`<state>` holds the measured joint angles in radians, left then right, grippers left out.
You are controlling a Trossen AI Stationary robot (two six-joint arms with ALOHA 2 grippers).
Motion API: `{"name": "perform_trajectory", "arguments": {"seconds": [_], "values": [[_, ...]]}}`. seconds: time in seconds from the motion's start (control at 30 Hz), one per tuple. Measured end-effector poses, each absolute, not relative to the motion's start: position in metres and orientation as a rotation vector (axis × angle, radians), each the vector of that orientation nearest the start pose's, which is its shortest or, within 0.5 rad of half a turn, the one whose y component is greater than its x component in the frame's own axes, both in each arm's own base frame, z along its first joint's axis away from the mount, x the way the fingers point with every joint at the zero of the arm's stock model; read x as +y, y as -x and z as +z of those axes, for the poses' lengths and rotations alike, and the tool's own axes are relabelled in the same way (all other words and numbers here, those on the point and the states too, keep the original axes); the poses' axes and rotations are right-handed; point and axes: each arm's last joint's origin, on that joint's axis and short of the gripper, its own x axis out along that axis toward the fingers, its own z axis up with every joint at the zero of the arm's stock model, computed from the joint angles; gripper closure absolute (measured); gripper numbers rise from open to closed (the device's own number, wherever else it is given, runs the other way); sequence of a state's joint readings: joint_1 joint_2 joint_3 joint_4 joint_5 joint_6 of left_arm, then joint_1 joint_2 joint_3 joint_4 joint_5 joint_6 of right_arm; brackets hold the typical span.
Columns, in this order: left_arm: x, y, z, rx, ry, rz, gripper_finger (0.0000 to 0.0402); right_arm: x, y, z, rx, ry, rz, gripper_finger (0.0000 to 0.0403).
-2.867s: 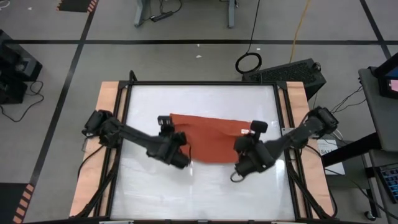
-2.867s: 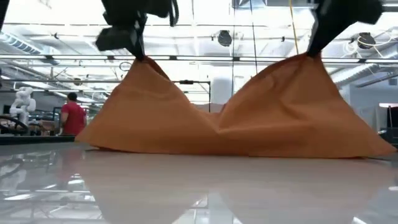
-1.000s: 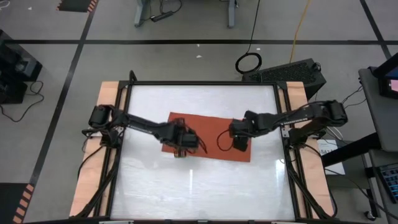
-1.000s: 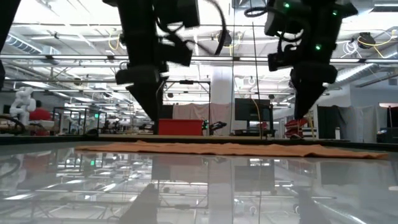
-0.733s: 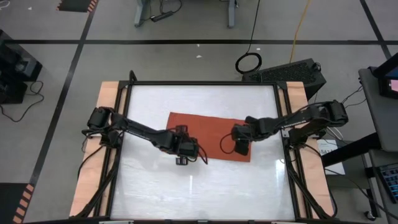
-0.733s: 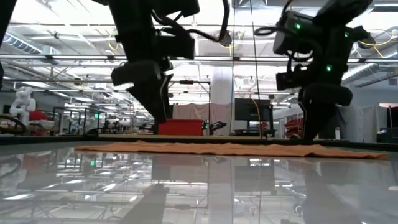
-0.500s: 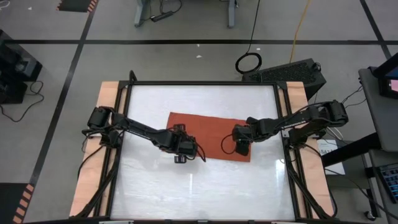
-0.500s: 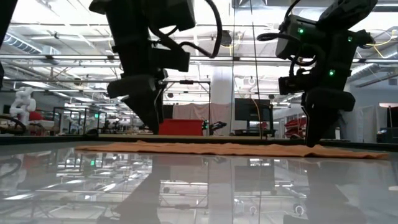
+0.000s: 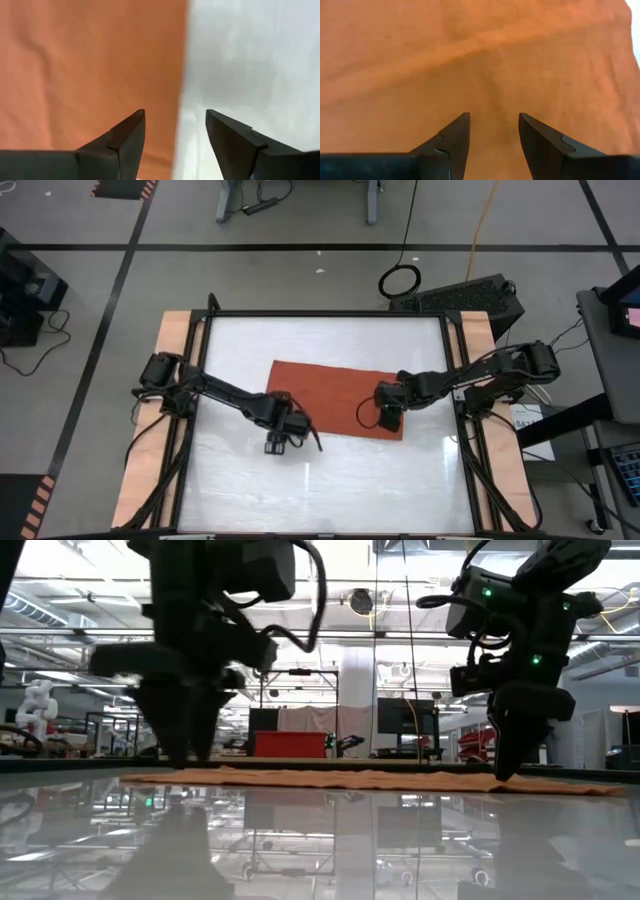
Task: Roll towel into tight, uniform cylinder
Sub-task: Roll the kitchen towel
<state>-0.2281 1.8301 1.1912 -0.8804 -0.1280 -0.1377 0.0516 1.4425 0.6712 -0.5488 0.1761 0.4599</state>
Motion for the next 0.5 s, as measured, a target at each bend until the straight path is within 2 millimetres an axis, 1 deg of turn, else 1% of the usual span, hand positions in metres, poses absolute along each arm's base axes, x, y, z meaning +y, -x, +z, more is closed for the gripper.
{"name": "perform_trajectory", "arguments": {"seconds": [0.13,0.2,0.5], "values": [[-0.077,-0.311,0.164,1.541,-0.231,-0.055,0.0187,0.01,-0.227,0.144,1.253,-0.25,-0.404,0.0243],[-0.08,-0.309,0.164,1.553,-0.245,-0.067,0.0187,0.012,-0.227,0.144,1.252,-0.255,-0.405,0.0243],[-0.08,-0.314,0.164,1.503,-0.232,-0.062,0.0187,0.028,-0.226,0.144,1.252,-0.294,-0.378,0.0243]]}}
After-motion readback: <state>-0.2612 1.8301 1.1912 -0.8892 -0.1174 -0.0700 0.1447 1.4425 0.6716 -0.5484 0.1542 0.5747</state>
